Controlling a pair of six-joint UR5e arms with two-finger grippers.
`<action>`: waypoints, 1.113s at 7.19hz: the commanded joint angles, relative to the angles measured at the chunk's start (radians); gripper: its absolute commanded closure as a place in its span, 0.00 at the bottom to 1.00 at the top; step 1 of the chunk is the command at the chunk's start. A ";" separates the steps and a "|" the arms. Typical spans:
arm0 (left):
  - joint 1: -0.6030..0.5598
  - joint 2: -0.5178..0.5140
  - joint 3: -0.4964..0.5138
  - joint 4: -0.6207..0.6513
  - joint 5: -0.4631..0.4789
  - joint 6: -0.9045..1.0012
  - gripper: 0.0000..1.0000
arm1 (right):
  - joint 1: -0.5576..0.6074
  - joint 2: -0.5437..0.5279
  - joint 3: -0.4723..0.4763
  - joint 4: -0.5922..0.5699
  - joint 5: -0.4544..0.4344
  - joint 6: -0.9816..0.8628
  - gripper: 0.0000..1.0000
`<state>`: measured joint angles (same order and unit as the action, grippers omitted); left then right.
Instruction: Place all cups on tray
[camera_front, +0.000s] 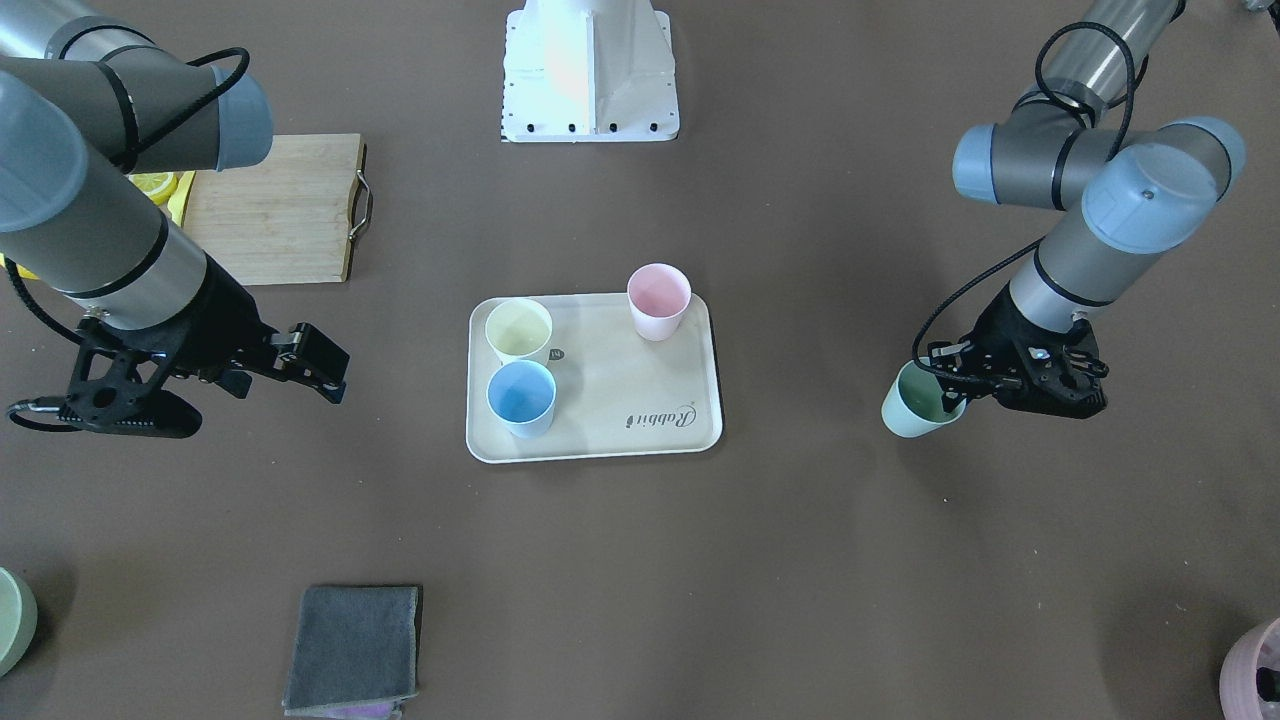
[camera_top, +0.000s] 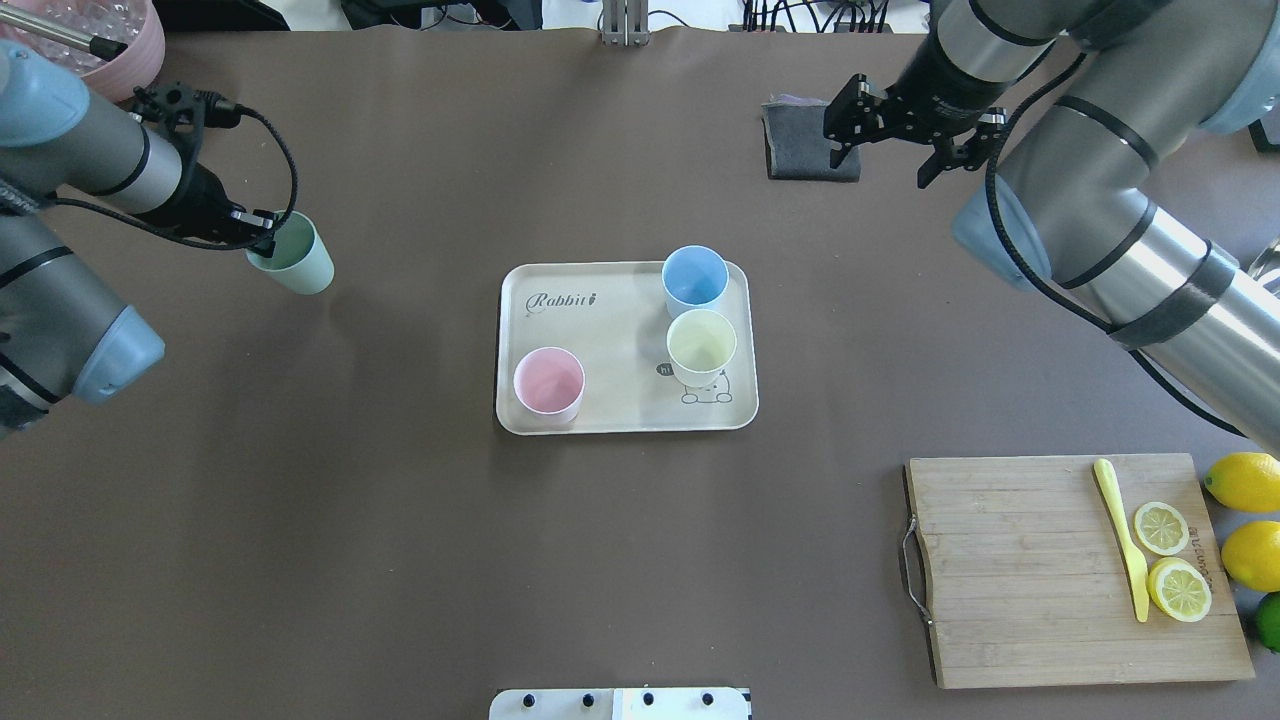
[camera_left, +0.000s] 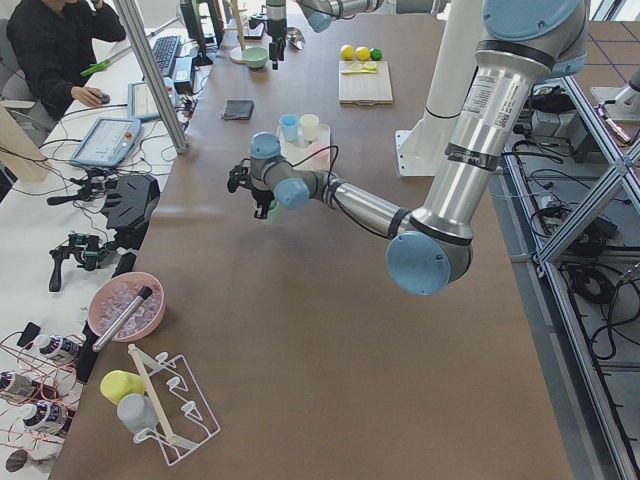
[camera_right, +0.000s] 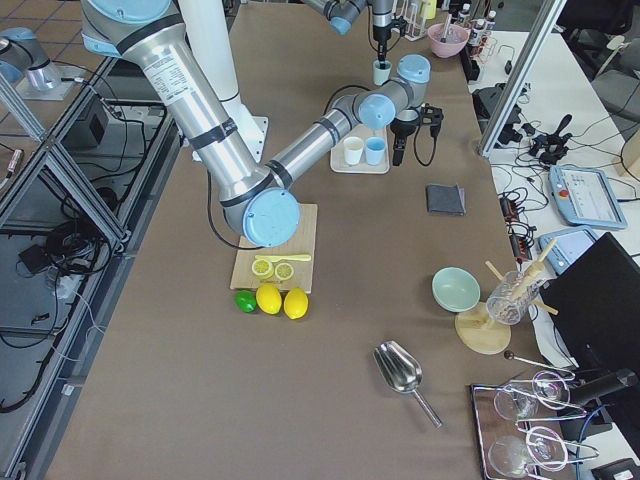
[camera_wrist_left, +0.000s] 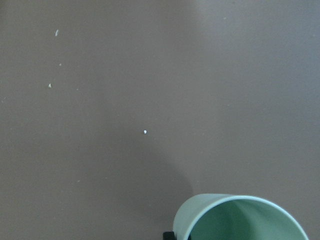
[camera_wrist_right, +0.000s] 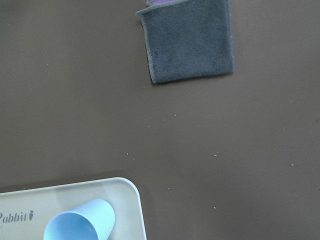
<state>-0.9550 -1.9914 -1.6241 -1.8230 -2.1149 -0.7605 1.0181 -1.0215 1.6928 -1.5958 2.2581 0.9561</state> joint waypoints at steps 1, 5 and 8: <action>0.047 -0.127 -0.042 0.143 0.007 -0.118 1.00 | 0.065 -0.098 0.044 -0.028 0.015 -0.156 0.00; 0.290 -0.301 0.043 0.130 0.185 -0.416 1.00 | 0.146 -0.219 0.044 -0.029 0.017 -0.381 0.00; 0.311 -0.316 0.185 -0.018 0.236 -0.418 1.00 | 0.171 -0.249 0.053 -0.027 0.017 -0.421 0.00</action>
<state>-0.6485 -2.3033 -1.4818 -1.8011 -1.8886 -1.1756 1.1785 -1.2569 1.7416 -1.6242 2.2749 0.5544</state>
